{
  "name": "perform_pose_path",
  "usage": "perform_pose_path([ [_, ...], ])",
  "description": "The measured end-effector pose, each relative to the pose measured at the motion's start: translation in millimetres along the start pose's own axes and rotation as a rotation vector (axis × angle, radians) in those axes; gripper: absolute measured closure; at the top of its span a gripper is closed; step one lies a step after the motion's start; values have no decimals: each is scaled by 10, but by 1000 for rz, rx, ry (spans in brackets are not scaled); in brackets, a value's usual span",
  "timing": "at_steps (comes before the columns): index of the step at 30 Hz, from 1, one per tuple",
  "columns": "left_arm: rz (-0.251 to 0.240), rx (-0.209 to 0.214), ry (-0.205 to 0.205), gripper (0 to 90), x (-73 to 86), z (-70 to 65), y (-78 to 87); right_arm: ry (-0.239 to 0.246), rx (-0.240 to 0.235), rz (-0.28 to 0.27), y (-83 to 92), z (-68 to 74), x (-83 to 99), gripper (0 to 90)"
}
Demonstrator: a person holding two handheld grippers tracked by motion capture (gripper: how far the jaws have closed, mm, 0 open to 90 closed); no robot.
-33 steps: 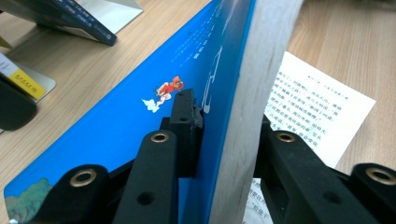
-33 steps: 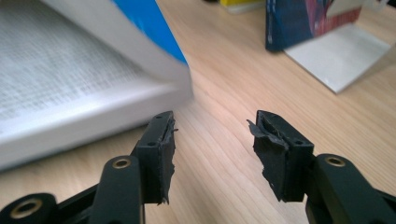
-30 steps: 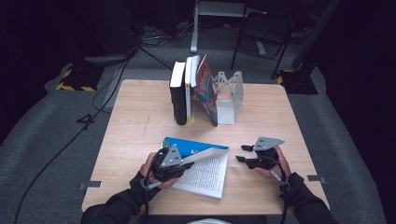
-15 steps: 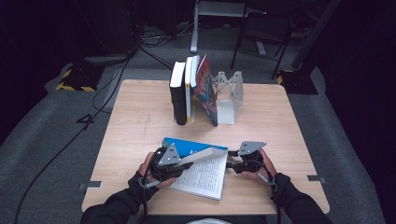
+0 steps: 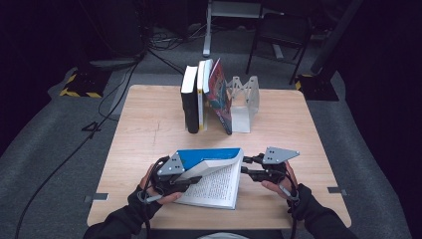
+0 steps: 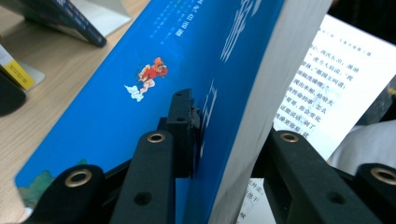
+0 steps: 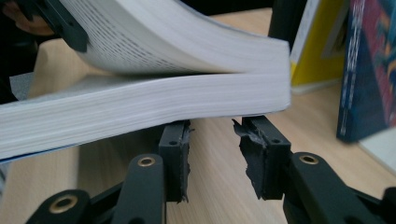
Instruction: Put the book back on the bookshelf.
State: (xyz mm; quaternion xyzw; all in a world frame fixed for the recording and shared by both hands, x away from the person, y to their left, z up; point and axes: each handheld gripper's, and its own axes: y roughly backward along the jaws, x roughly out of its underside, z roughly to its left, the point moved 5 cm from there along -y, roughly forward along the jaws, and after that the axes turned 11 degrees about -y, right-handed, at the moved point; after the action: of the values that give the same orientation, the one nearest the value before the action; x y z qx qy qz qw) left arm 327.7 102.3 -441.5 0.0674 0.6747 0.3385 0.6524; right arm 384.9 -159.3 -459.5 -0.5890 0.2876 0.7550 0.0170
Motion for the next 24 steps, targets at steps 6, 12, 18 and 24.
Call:
perform_pose_path([
  [6, -52, -37, -10, 720, -2, 3, 111, 6, 21, -75, 28, 92, -241, 588],
  [12, -67, -72, -11, 651, 29, 5, 194, 37, 51, -122, -38, 167, -479, 555],
  [18, -74, -114, -13, 634, 45, -13, 212, 71, 47, -131, -97, 214, -618, 548],
  [24, -119, -60, -7, 726, 8, 55, 165, 76, 47, -142, -97, 193, -634, 553],
])
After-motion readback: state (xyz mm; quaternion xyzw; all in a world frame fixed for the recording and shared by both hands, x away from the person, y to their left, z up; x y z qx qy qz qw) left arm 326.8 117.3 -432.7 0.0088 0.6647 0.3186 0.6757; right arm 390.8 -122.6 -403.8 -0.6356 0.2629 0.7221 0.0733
